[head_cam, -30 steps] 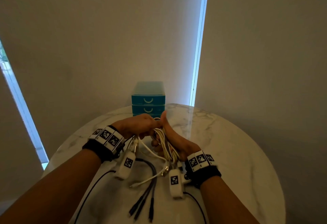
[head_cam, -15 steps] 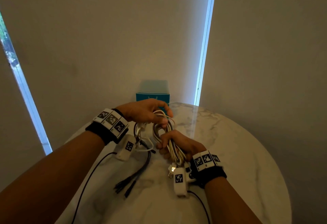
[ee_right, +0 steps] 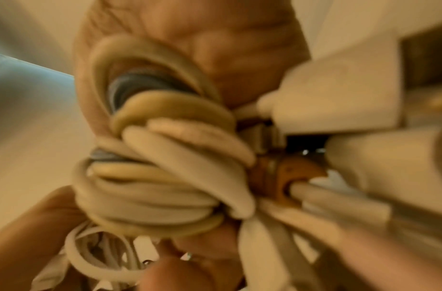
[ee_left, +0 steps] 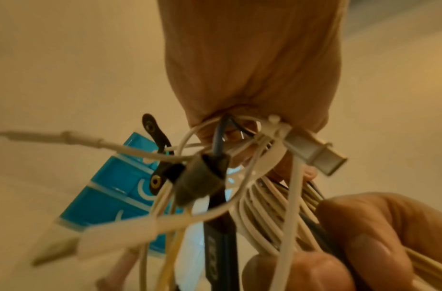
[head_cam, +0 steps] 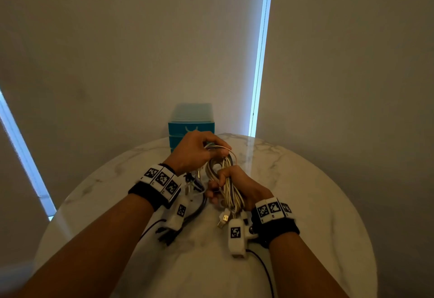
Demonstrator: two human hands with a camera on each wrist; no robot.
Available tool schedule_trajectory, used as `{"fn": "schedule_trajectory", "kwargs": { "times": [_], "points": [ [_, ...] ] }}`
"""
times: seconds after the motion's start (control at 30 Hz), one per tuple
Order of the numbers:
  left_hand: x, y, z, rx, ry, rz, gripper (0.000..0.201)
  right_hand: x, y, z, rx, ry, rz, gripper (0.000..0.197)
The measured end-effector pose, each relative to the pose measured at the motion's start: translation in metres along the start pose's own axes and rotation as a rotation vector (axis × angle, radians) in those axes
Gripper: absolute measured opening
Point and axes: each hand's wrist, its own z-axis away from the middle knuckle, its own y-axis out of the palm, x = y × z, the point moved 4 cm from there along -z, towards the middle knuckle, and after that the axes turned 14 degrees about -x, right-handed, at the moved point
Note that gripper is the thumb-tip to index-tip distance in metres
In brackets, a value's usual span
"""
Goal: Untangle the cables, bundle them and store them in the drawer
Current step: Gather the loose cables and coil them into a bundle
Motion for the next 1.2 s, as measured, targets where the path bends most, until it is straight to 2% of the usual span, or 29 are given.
{"fn": "schedule_trajectory", "kwargs": {
  "times": [0.13,0.23,0.4,0.47,0.5,0.6,0.77,0.87,0.97,1.03,1.1,1.2],
  "points": [
    [0.011,0.011,-0.001,0.071,-0.134,0.124,0.025,0.000,-0.012,-0.009,0.023,0.028,-0.228,0.013],
    [0.019,0.019,0.007,0.072,-0.283,0.262,0.030,-0.002,-0.023,-0.017,0.059,0.023,-0.390,0.017],
    [0.041,0.028,0.031,-0.033,-0.458,0.431,0.025,-0.003,-0.024,-0.017,0.275,-0.040,-0.318,0.002],
    [0.048,0.027,0.037,-0.109,-0.495,0.462,0.024,-0.003,-0.024,-0.018,0.298,-0.066,-0.246,0.006],
    [0.051,0.026,0.039,-0.136,-0.501,0.469,0.024,-0.003,-0.024,-0.021,0.287,-0.075,-0.215,0.014],
    [0.057,0.019,0.041,-0.192,-0.498,0.459,0.024,-0.003,-0.023,-0.025,0.216,-0.079,-0.139,0.046],
    [0.054,0.020,0.047,-0.196,-0.553,0.491,0.025,0.002,-0.019,-0.025,-0.013,-0.118,-0.032,0.058],
    [0.043,0.025,0.046,-0.128,-0.574,0.505,0.032,0.006,-0.024,-0.028,-0.179,-0.149,-0.046,0.066],
    [0.034,0.030,0.048,-0.024,-0.625,0.391,0.044,0.011,-0.034,-0.027,-0.324,-0.205,-0.065,0.068],
    [0.027,0.033,0.051,0.080,-0.636,0.380,0.037,0.014,-0.042,-0.025,-0.439,-0.262,-0.076,0.064],
    [0.021,0.035,0.054,0.177,-0.617,0.443,0.025,0.016,-0.051,-0.026,-0.551,-0.304,-0.089,0.060],
    [0.022,0.039,0.057,0.272,-0.524,0.442,0.043,0.014,-0.059,-0.031,-0.652,-0.314,-0.139,0.062]
  ]
}}
